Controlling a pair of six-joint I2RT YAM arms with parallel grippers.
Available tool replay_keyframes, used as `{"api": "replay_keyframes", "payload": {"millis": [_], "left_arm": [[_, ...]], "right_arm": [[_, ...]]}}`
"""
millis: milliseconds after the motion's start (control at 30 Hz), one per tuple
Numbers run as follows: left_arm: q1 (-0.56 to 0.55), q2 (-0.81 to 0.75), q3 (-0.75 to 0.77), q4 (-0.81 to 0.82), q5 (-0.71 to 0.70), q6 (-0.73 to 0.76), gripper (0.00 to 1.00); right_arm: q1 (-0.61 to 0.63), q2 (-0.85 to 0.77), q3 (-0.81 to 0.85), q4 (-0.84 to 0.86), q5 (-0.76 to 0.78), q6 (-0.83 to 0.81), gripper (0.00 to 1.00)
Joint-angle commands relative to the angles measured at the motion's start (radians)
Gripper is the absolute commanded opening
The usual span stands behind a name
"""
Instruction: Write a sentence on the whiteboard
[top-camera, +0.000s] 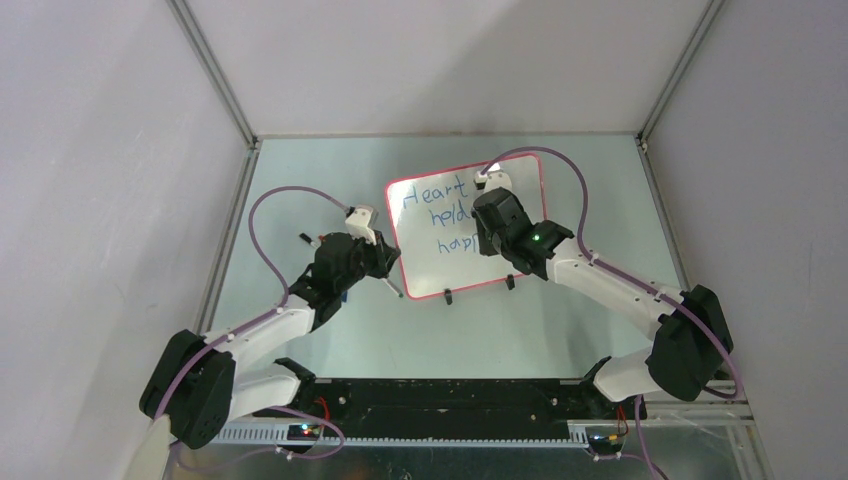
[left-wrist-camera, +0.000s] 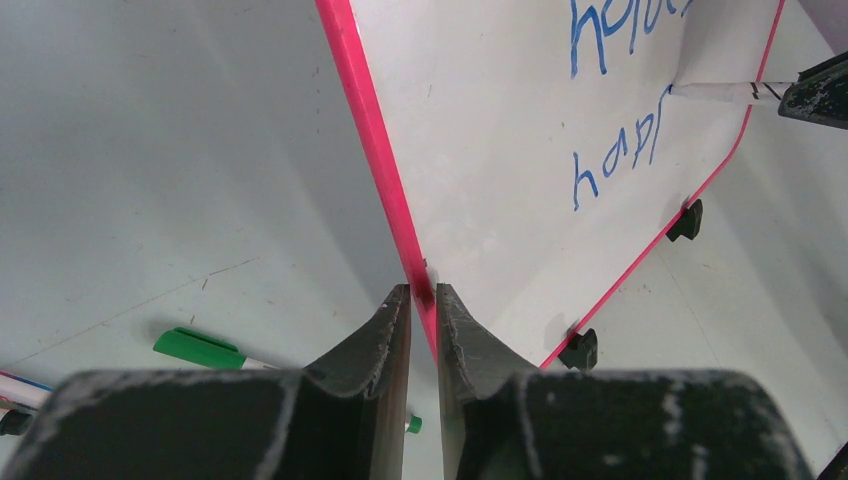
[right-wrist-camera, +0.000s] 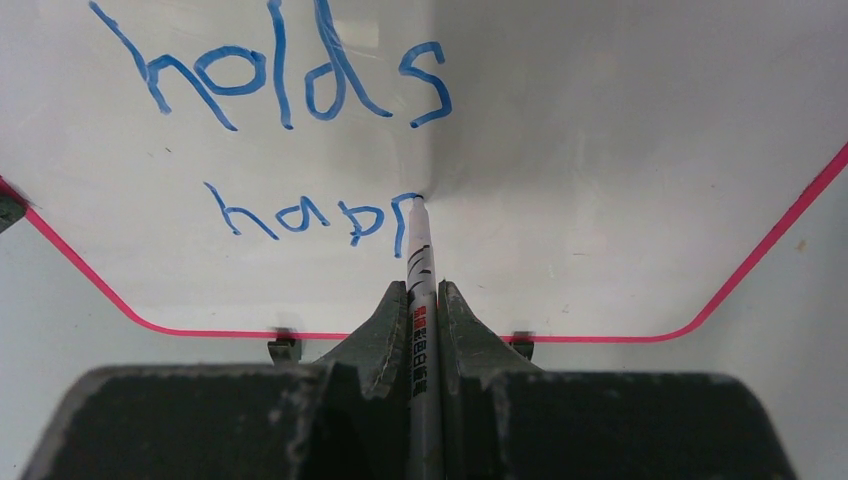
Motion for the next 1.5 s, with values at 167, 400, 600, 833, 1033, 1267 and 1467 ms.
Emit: {"api": "replay_keyframes", "payload": {"millis": [167,400,600,833,1033,1267,1467], "left_arm": [[-0.005,-0.025,0.013,0.021,-0.009,0.023,0.2],[-0.005,-0.027,0.013,0.019,-0.009,0.023,0.2],[-0.005,-0.027,0.013,0.019,-0.01,0.023,0.2],[-0.005,-0.025,0.013,0.02,-0.01,0.024,0.2],[-0.005,-0.027,0.012,0.017,-0.013,0.024,0.2],[-0.005,-0.026,0.013,0.018,-0.014,0.024,0.2],[-0.006,-0.029,0.011,0.018,-0.014,0.024,0.2]], "right_arm": [[-0.001,0.002,0.021,-0.025,0.049,0.014,0.0],[0.002,0.012,0.017,-0.024,0.005,0.014,0.0],[0.009,0.018,0.018,-0.02,-0.026,0.01,0.0],[0.015,0.016,0.019,-0.012,-0.04,0.006,0.0],[0.016,-0.004,0.019,-0.002,-0.051,0.004,0.0],[0.013,-0.065,0.018,-0.003,-0.068,-0.001,0.0],[0.01,-0.101,0.017,-0.01,-0.046,-0.003,0.0]]}}
